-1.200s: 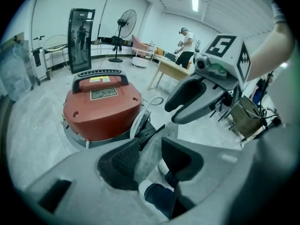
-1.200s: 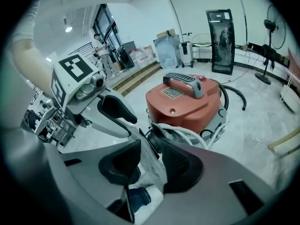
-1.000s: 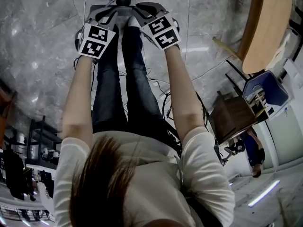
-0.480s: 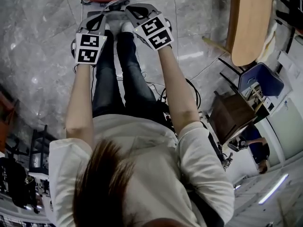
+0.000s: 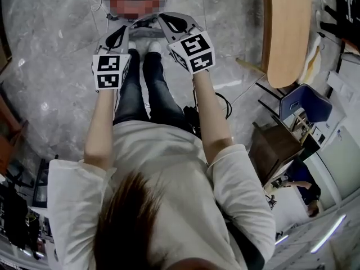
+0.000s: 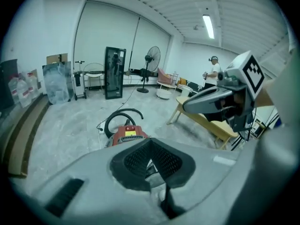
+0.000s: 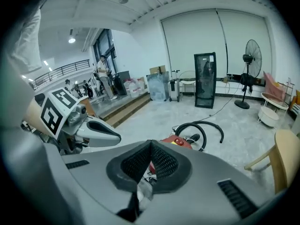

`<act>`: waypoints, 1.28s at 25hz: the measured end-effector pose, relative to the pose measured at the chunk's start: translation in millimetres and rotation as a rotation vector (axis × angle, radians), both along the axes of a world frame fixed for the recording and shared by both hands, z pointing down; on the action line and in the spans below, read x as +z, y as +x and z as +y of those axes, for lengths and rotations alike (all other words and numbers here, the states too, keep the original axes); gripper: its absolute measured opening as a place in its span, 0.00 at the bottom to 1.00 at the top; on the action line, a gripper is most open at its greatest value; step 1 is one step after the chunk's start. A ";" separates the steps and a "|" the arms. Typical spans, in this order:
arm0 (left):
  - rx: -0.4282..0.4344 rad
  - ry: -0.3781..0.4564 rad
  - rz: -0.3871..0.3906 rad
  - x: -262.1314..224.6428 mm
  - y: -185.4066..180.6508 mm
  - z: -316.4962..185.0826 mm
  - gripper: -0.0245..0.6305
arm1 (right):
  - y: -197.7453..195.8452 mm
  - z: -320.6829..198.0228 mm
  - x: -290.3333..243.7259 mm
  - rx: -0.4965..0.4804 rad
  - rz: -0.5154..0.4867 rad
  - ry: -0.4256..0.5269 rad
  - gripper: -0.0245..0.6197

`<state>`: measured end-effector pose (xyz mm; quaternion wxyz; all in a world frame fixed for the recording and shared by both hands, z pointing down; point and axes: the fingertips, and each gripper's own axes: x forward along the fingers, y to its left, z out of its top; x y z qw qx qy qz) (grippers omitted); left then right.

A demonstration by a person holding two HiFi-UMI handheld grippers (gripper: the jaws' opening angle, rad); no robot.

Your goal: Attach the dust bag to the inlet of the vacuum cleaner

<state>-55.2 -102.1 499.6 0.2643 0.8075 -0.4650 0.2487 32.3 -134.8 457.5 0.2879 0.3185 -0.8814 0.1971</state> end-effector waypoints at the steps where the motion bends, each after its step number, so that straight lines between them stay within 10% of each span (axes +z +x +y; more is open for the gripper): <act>1: -0.011 0.017 0.010 -12.8 -1.5 -2.2 0.06 | 0.7 -1.4 -10.7 0.013 -0.010 0.012 0.04; 32: -0.055 0.477 0.142 -310.0 -1.1 18.9 0.06 | 25.9 64.6 -276.0 0.249 -0.202 0.366 0.04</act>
